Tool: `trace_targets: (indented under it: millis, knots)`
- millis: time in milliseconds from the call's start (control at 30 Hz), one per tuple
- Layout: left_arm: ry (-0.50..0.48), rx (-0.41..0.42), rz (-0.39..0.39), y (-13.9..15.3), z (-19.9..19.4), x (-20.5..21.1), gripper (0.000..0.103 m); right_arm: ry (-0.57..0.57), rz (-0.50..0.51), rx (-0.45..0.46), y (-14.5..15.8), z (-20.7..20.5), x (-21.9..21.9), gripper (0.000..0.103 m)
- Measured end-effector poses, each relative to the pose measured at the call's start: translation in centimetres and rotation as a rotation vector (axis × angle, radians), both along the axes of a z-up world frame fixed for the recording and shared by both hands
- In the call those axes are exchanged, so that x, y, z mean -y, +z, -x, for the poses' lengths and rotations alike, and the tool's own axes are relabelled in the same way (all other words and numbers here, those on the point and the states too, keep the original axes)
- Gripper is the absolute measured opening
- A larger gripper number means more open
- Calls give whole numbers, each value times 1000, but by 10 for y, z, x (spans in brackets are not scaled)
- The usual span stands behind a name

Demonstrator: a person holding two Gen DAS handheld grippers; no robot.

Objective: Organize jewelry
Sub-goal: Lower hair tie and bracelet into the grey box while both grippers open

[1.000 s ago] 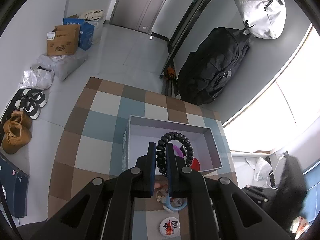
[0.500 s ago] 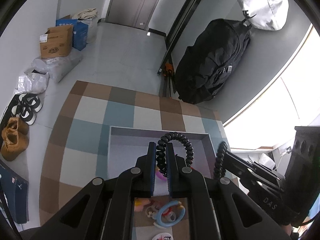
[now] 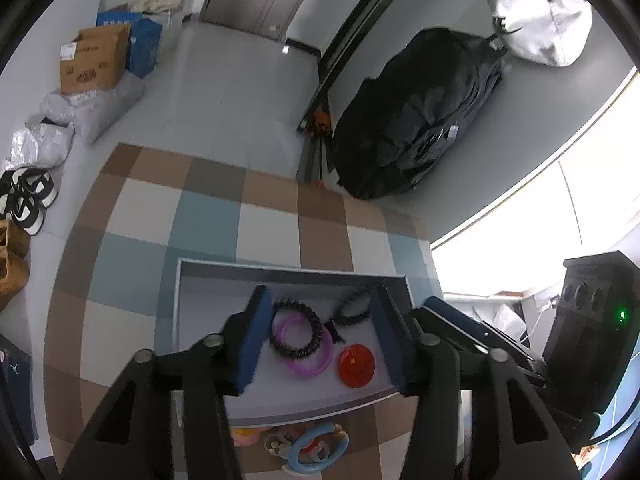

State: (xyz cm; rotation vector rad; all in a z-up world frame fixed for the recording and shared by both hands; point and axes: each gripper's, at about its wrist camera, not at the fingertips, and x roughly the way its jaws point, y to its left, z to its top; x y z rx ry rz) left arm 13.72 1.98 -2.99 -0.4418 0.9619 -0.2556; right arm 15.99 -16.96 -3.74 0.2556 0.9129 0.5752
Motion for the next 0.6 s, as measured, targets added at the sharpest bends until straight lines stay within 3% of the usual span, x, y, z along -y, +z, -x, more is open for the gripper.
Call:
trace_targets:
  millis: [100,400,600]
  knots:
    - [-9,14,-17,4,4,1,54,2,1,16,5,5,4,75]
    - [16,31,-108,9,18,3,54,1,52,81,17,26,10,95]
    - [34,74,-153,15,29,4,55,8,79,148,28,43,10,102]
